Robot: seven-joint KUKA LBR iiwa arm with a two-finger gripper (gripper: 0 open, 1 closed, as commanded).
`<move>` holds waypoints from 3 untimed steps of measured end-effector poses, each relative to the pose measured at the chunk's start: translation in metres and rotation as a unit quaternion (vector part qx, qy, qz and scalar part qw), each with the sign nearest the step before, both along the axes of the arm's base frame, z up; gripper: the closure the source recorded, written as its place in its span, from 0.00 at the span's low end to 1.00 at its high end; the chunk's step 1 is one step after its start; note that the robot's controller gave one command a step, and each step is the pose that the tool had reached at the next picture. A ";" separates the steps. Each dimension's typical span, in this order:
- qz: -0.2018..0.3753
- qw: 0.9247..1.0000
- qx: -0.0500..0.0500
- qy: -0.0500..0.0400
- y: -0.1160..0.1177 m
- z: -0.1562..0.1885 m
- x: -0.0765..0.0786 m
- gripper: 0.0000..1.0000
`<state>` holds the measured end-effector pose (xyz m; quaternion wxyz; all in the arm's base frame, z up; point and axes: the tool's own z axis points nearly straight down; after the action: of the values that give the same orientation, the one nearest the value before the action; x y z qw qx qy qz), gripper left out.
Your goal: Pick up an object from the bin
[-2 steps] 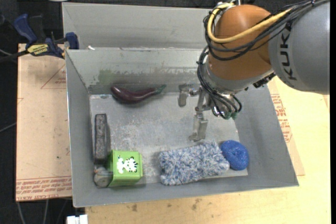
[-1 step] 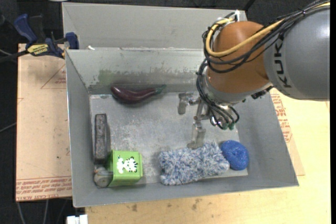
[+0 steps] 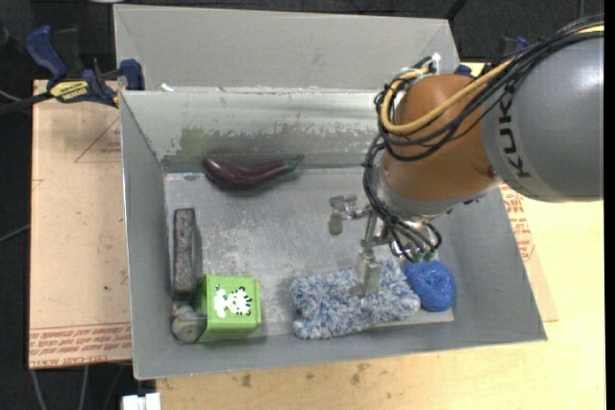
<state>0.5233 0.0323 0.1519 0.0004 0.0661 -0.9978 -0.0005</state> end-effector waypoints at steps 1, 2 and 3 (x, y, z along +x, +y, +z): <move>0.052 0.999 0.000 -0.002 -0.006 -0.042 -0.024 0.00; 0.056 0.998 0.000 0.000 -0.006 -0.052 -0.029 0.00; 0.066 0.998 0.000 0.006 0.000 -0.032 -0.037 0.00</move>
Offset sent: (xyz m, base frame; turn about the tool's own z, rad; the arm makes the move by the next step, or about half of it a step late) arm -0.0373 0.0084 -0.0819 -0.0824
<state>0.4867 0.0323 0.1201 0.0064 0.1316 -0.9913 -0.0013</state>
